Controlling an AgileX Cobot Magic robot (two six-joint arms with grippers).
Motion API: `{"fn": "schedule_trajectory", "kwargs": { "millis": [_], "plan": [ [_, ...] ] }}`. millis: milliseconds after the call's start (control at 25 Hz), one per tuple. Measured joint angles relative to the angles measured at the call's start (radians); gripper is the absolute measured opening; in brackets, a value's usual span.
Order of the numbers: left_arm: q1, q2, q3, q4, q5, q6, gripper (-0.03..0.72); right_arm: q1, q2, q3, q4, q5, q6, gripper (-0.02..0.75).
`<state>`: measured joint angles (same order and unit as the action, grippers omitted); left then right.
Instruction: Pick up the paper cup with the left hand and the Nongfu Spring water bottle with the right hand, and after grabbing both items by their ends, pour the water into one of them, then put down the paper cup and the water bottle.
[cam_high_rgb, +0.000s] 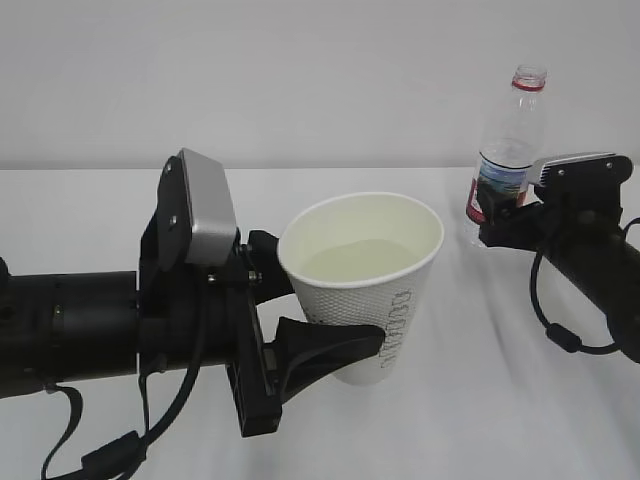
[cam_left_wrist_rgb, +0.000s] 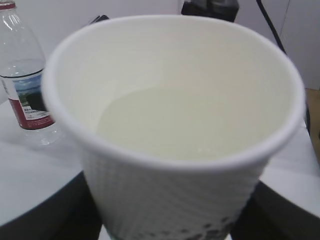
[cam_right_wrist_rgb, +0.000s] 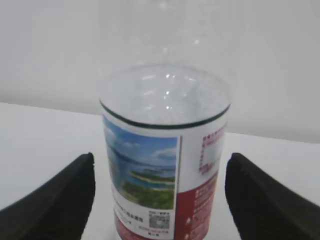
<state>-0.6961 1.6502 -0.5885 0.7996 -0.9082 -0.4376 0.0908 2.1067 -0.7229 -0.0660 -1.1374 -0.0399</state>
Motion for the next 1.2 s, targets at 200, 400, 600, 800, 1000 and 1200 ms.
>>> {"fn": "schedule_trajectory", "kwargs": {
  "millis": [200, 400, 600, 800, 1000, 1200],
  "plan": [
    [0.000, 0.000, 0.000, -0.001, 0.000, 0.000, 0.496, 0.000, -0.068, 0.055, 0.000, -0.002, 0.000, 0.608],
    [0.000, 0.000, 0.000, -0.001, 0.000, 0.000, 0.496, 0.000, -0.142, 0.115, 0.000, -0.002, 0.000, 0.609],
    [0.000, 0.000, 0.000, -0.001, 0.000, 0.000, 0.496, 0.000, -0.231, 0.186, 0.000, -0.002, 0.000, 0.608],
    [0.000, 0.000, 0.000, -0.001, 0.000, 0.000, 0.496, 0.000, -0.304, 0.256, 0.000, -0.002, 0.000, 0.607],
    [0.000, 0.000, 0.000, -0.001, 0.000, 0.000, 0.496, 0.000, -0.385, 0.328, 0.000, -0.002, 0.004, 0.599],
    [0.000, 0.000, 0.000, -0.002, 0.000, 0.000, 0.496, 0.000, -0.470, 0.399, 0.000, -0.002, 0.016, 0.599]
  ]
}}
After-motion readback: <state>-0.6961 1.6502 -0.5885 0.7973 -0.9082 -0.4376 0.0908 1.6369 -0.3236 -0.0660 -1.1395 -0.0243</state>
